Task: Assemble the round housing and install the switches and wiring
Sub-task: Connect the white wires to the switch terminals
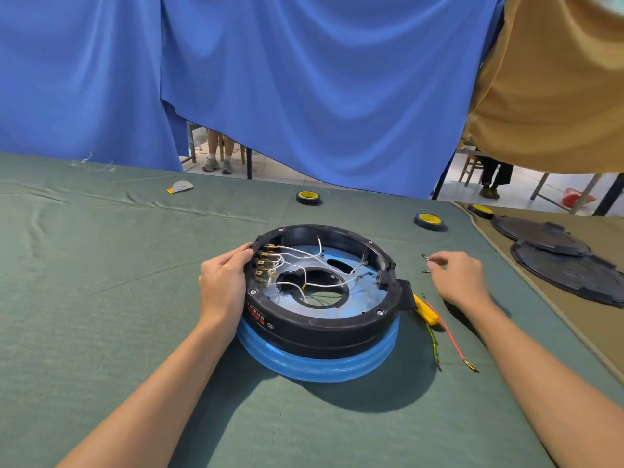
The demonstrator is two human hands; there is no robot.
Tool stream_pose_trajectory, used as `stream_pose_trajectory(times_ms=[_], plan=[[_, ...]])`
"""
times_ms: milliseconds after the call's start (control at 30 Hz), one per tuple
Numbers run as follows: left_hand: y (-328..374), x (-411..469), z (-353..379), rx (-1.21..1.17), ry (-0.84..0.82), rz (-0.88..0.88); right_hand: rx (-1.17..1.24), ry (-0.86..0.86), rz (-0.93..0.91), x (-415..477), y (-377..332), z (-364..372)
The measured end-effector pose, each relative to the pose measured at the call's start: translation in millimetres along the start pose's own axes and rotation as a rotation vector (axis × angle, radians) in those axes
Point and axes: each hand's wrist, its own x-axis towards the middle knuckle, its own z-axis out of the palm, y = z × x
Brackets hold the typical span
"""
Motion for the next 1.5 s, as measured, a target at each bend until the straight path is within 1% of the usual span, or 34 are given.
stream_pose_trajectory(times_ms=[67, 167, 333, 433, 500, 600, 700, 767, 867, 967, 1033, 1133, 1267, 1333, 1500], plan=[[-0.1, 0.4, 0.6, -0.015, 0.004, 0.002, 0.051, 0.067, 0.098, 6.5, -0.9, 3.5], [-0.3, -0.3, 0.4, -0.035, 0.000, 0.012, 0.016, 0.039, 0.218, 13.9, -4.2, 8.0], [0.9, -1.3, 0.4, -0.049, -0.012, 0.019, -0.026, 0.028, 0.255, 17.4, -6.6, 10.3], [-0.7, 0.1, 0.1, -0.046, -0.009, 0.022, 0.013, 0.051, 0.171, 15.6, -12.4, 3.7], [-1.3, 0.8, 0.1, -0.041, -0.005, 0.022, 0.168, 0.066, 0.076, 9.5, -20.9, -5.0], [-0.6, 1.4, 0.8, -0.035, -0.005, 0.016, 0.465, 0.018, -0.047, -8.1, -43.2, -24.9], [-0.3, 1.3, 1.2, -0.040, -0.020, 0.014, 0.711, -0.113, -0.146, -27.5, -65.7, -42.9], [0.1, 0.9, 1.5, -0.046, -0.024, 0.015, 0.781, -0.242, -0.186, -41.3, -80.8, -50.2], [2.4, -1.4, 2.4, -0.041, -0.016, 0.013, 0.841, -0.440, -0.204, -58.9, -101.8, -54.1], [5.7, -4.4, 3.1, -0.025, -0.023, 0.012, 0.834, -0.628, -0.242, -68.7, -120.4, -55.8], [8.1, -6.5, 3.8, -0.018, -0.022, 0.009, 0.862, -0.742, -0.223, -73.8, -133.0, -53.5], [10.5, -9.0, 3.5, 0.018, -0.008, 0.024, 0.872, -0.849, -0.163, -80.7, -151.6, -44.3], [11.1, -10.2, 2.9, 0.062, -0.003, 0.045, 0.811, -0.857, -0.130, -87.0, -173.3, -30.4], [12.3, -10.4, 2.9, 0.081, 0.000, 0.048, 0.821, -0.856, -0.078, -91.6, -183.2, -24.5], [13.8, -12.1, 3.1, 0.104, 0.007, 0.058, 0.738, -0.698, -0.023, -94.7, -197.3, -15.4]])
